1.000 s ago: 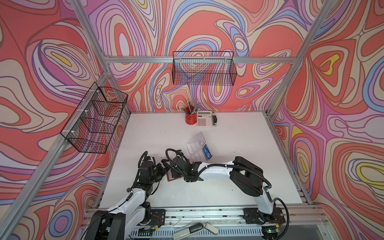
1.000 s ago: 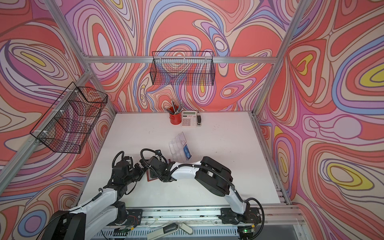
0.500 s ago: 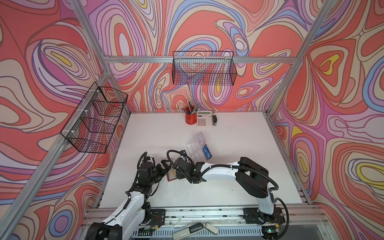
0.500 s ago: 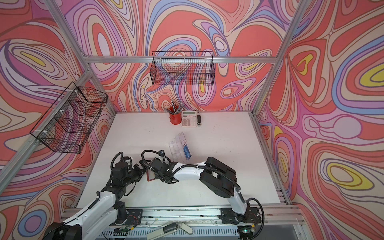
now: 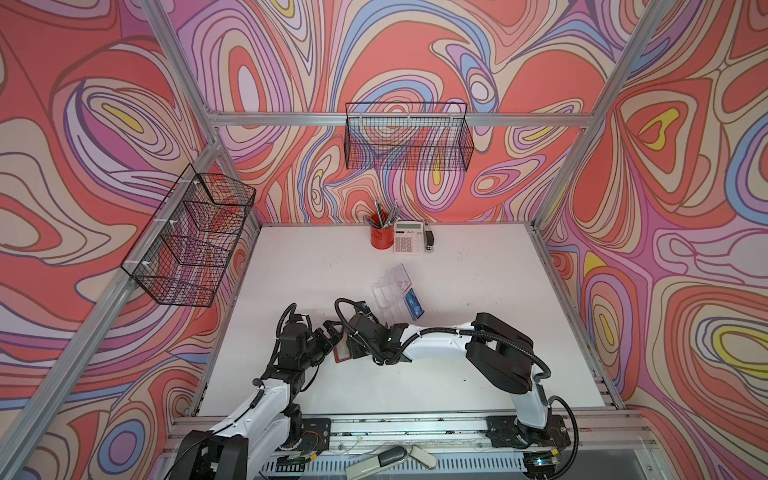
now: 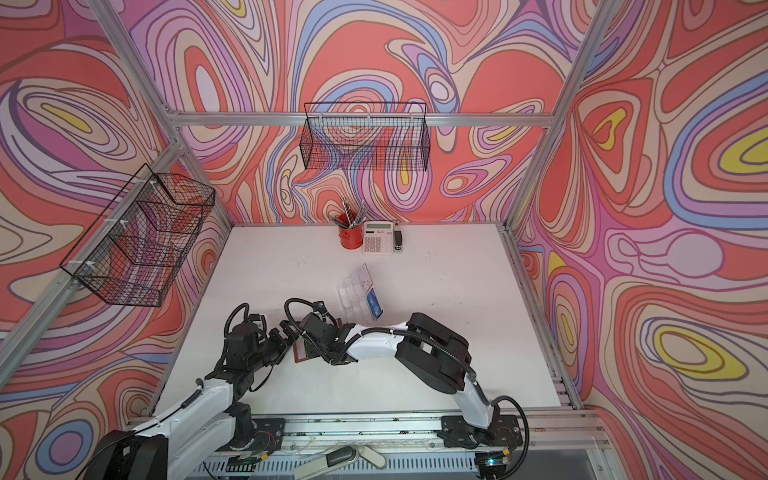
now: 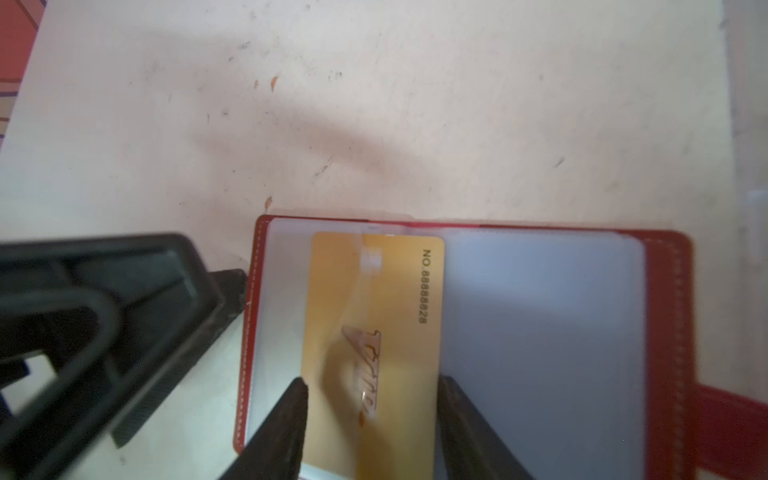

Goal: Put the credit cards into the card holder

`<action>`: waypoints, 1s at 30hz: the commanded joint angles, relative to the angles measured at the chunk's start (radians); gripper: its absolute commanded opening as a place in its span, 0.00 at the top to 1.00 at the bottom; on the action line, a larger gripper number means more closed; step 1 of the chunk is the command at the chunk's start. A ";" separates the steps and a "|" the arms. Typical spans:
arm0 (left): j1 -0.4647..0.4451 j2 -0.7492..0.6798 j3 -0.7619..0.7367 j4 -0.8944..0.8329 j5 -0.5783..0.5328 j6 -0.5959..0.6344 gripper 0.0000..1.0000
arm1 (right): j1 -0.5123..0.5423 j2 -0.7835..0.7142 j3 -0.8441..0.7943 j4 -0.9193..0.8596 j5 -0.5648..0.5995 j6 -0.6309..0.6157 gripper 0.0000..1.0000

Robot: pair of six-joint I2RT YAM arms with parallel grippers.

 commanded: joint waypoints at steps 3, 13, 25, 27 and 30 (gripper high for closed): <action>-0.002 0.051 -0.003 0.032 0.030 -0.005 0.05 | 0.017 0.032 0.010 0.012 -0.054 0.007 0.55; -0.001 0.064 -0.003 0.042 0.033 -0.006 0.05 | 0.044 0.011 -0.020 0.107 -0.081 0.002 0.58; -0.002 -0.047 -0.013 -0.049 0.026 -0.017 0.06 | 0.029 -0.129 -0.091 0.066 0.031 -0.031 0.51; -0.002 -0.119 -0.018 -0.103 0.005 -0.014 0.07 | 0.021 -0.161 -0.112 0.040 0.060 -0.028 0.50; -0.002 -0.264 -0.033 -0.205 -0.051 -0.016 0.06 | 0.012 -0.203 -0.136 -0.036 0.132 0.021 0.48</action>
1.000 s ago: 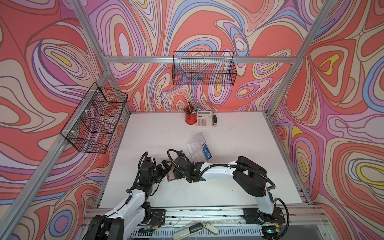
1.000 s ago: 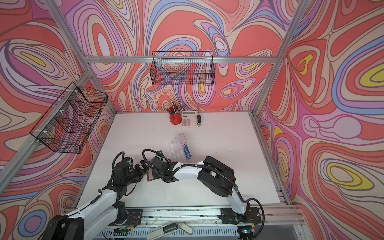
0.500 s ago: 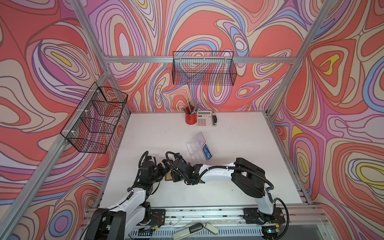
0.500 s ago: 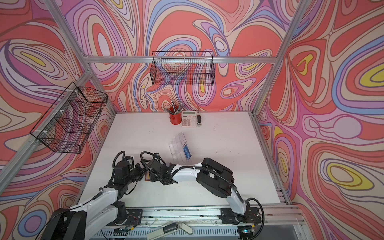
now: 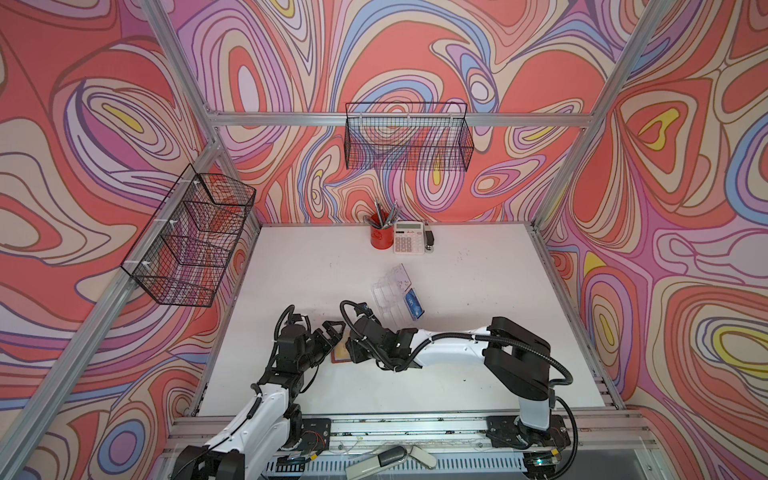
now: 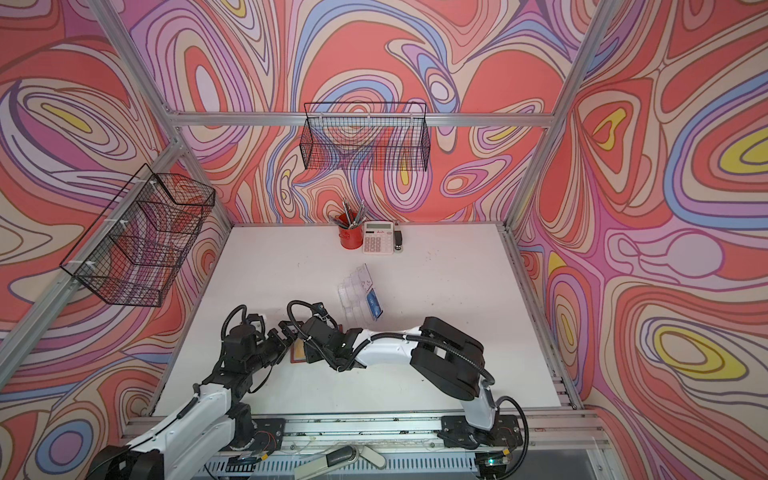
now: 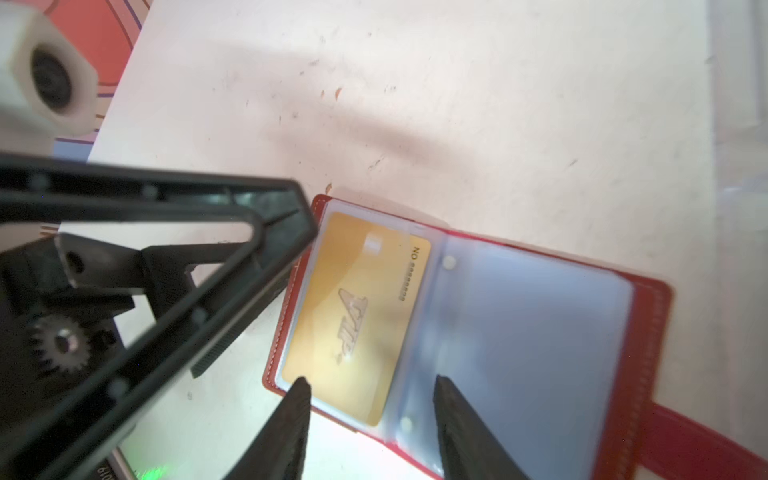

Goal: Put the credit cards into the card holder

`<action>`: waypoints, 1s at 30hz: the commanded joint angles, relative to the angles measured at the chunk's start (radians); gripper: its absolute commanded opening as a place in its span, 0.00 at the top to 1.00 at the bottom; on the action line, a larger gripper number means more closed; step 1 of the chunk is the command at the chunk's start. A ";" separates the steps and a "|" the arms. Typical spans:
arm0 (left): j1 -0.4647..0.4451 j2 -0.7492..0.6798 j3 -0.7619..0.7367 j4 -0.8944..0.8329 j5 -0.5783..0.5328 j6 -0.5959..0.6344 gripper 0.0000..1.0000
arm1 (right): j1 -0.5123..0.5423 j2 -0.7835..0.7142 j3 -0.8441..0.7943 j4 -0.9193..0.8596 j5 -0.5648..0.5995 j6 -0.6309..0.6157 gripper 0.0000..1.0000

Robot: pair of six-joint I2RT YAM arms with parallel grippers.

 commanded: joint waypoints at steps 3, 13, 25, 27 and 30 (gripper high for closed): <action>-0.002 -0.205 -0.062 -0.138 -0.080 -0.042 0.03 | -0.011 -0.073 -0.064 -0.106 0.133 0.107 0.47; -0.002 -0.144 -0.054 -0.090 -0.072 -0.030 0.02 | -0.011 0.020 -0.035 -0.111 0.111 0.132 0.49; -0.002 -0.001 -0.043 0.002 -0.043 -0.024 0.03 | -0.021 0.036 -0.017 -0.119 0.106 0.115 0.53; -0.002 -0.005 -0.043 0.003 -0.043 -0.025 0.03 | -0.021 0.012 -0.021 -0.140 0.139 0.114 0.53; -0.002 -0.014 -0.043 -0.004 -0.047 -0.025 0.03 | -0.021 -0.027 -0.036 -0.140 0.163 0.109 0.52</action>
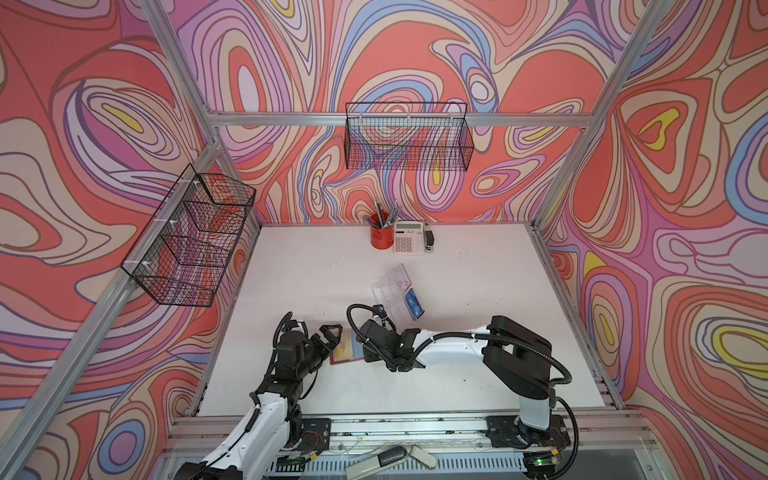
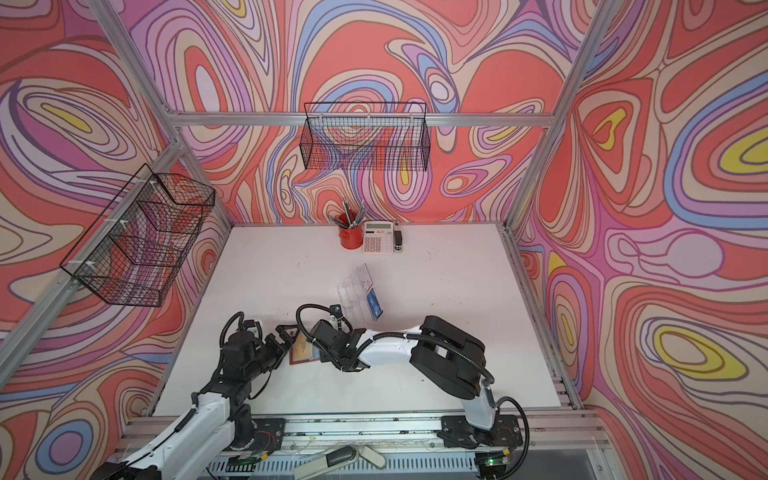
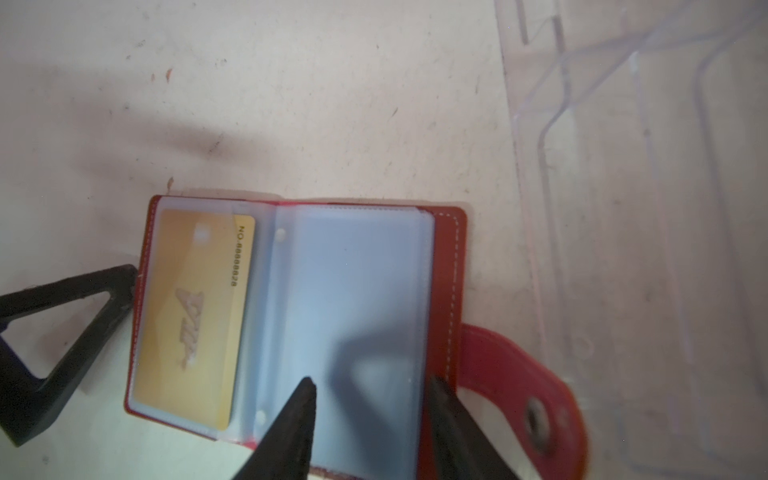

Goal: Put the credit cards into the card holder

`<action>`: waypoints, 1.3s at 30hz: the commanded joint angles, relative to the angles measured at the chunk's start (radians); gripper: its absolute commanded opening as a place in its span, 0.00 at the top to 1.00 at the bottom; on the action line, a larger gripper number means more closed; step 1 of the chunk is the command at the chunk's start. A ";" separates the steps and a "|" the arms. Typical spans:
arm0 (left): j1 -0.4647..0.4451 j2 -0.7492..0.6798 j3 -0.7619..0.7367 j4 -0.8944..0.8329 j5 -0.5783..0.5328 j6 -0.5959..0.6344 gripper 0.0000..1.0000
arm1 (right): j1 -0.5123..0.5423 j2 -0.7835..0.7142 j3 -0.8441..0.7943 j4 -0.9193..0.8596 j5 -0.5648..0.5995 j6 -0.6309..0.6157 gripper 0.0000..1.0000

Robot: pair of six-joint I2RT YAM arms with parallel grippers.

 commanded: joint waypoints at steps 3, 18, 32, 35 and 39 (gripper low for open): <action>-0.002 -0.013 0.008 -0.028 -0.008 0.003 0.03 | -0.006 -0.062 -0.011 0.004 0.036 -0.006 0.51; -0.002 -0.029 0.011 -0.046 -0.017 0.010 0.03 | -0.007 0.027 0.035 0.013 -0.040 -0.013 0.57; -0.002 -0.017 0.014 -0.034 -0.013 0.010 0.03 | -0.012 0.048 0.042 0.036 -0.084 -0.020 0.59; -0.002 -0.016 0.013 -0.036 -0.014 0.010 0.03 | -0.029 0.057 0.023 0.088 -0.153 -0.003 0.59; -0.002 -0.021 0.014 -0.037 -0.009 0.010 0.03 | -0.053 0.065 -0.009 0.174 -0.245 0.014 0.58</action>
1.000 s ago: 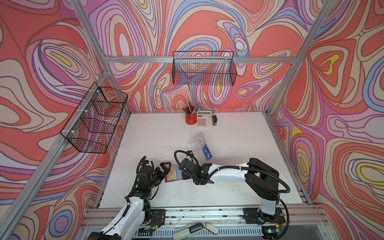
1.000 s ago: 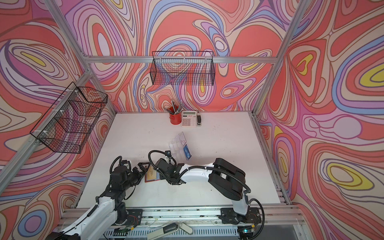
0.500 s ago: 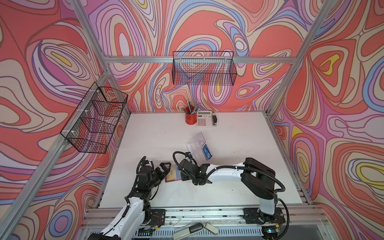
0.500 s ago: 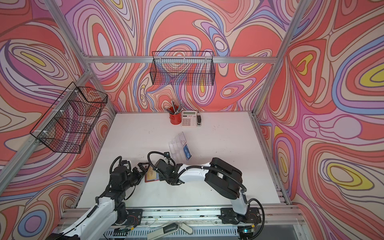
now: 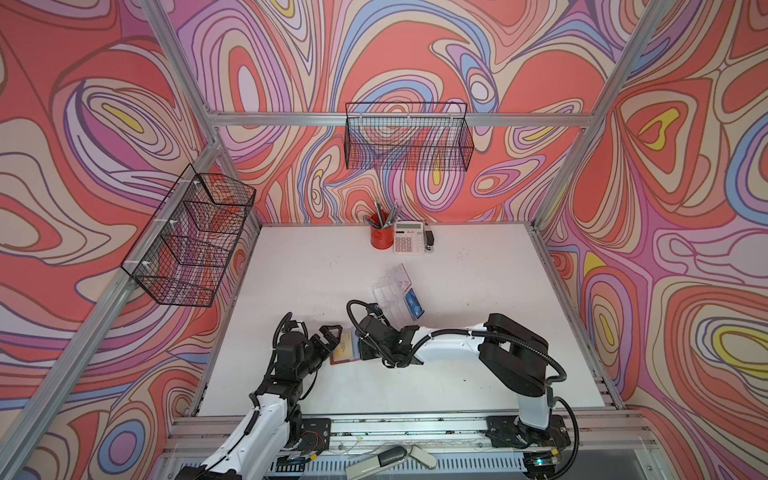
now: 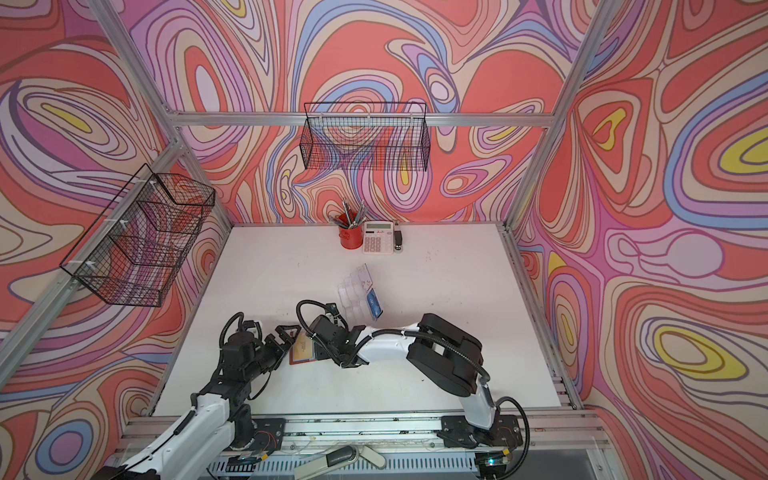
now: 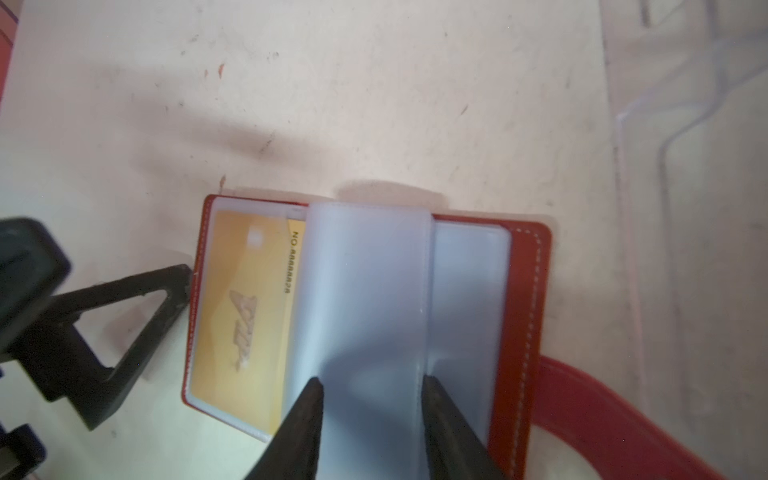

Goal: Put the credit cards into the card holder

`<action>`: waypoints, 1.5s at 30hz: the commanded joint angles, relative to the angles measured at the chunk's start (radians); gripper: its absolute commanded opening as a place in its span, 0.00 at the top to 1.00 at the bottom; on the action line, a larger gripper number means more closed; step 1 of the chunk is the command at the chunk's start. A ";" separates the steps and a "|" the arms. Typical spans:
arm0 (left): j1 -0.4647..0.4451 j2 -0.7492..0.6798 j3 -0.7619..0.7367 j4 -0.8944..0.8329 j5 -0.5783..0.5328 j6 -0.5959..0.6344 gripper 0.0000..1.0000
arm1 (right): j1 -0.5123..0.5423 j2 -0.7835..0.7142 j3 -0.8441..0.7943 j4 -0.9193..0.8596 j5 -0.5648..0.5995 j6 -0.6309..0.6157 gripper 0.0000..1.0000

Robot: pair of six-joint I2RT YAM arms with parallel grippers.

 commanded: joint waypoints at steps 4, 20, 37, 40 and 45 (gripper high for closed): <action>-0.002 -0.010 0.014 -0.023 -0.015 0.010 0.03 | -0.038 0.026 -0.070 0.184 -0.159 0.046 0.55; -0.002 -0.015 0.013 -0.028 -0.017 0.010 0.03 | -0.067 -0.015 -0.131 0.413 -0.290 0.047 0.52; -0.002 -0.034 0.021 -0.058 -0.025 0.016 0.03 | -0.068 -0.019 -0.120 0.476 -0.342 0.037 0.52; -0.002 -0.056 0.035 -0.097 -0.035 0.027 0.03 | -0.060 0.012 -0.109 0.482 -0.358 0.041 0.52; -0.002 -0.113 0.030 -0.136 -0.065 0.029 0.03 | -0.057 0.061 -0.120 0.523 -0.375 0.066 0.52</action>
